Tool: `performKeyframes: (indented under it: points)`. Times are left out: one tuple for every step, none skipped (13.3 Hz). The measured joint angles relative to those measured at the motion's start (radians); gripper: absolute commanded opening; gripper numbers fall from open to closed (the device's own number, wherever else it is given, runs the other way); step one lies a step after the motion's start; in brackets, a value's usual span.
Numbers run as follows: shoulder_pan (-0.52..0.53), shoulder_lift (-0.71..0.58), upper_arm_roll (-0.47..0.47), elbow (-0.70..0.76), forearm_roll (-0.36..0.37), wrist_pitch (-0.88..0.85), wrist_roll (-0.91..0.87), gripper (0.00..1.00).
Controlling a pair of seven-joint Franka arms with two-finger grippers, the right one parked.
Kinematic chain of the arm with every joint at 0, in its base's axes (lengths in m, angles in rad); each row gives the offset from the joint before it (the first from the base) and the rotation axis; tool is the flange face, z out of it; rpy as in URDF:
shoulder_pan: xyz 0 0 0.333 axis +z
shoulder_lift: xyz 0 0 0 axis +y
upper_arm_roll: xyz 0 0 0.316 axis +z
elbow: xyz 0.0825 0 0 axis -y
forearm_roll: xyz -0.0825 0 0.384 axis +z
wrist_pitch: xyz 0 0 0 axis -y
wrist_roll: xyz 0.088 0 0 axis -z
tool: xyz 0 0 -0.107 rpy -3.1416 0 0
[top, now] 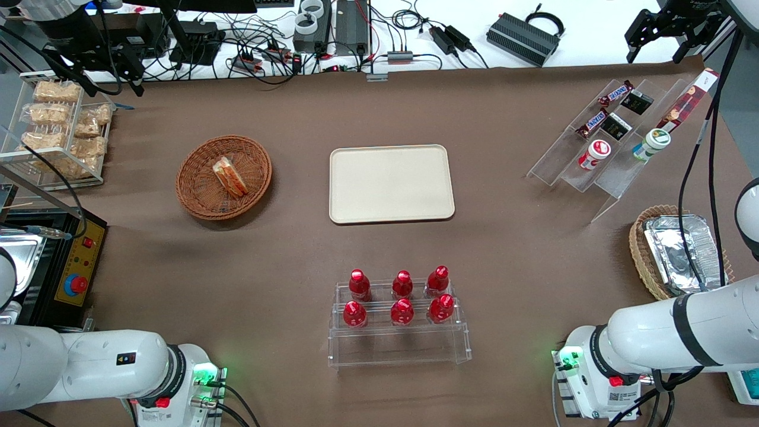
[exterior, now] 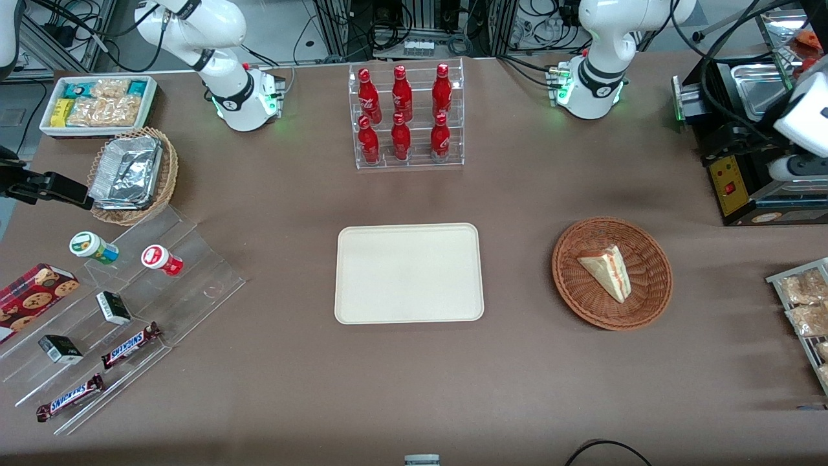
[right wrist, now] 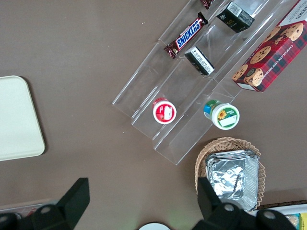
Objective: Place sandwich from basket to tray
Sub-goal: 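Move the left gripper over the wicker basket and lower toward the sandwich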
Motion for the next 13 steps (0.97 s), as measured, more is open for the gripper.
performKeyframes:
  points:
    - [0.0,0.002,0.001,0.0,0.0,0.0,0.002,1.0]
    - [0.0,0.006,0.0,0.0,0.0,0.0,0.002,1.0]
    - [-0.001,0.011,-0.001,0.0,0.0,0.0,0.002,1.0]
    - [-0.001,0.018,-0.001,-0.001,0.0,0.001,0.002,1.0]
    - [0.0,0.024,-0.001,-0.01,0.0,0.008,0.001,1.0]
    - [0.001,0.029,0.0,-0.031,0.0,0.026,0.0,1.0]
    - [0.004,0.033,0.0,-0.067,0.0,0.06,-0.005,1.0]
    - [0.006,0.036,0.001,-0.112,0.0,0.113,-0.016,1.0]
    - [0.006,0.04,0.001,-0.159,0.0,0.173,-0.041,1.0]
    - [0.006,0.044,0.001,-0.207,0.0,0.241,-0.076,1.0]
    - [0.006,0.049,-0.003,-0.252,0.0,0.311,-0.123,1.0]
    - [0.006,0.052,-0.012,-0.296,0.0,0.381,-0.183,1.0]
    - [0.006,0.058,-0.026,-0.338,0.0,0.447,-0.254,1.0]
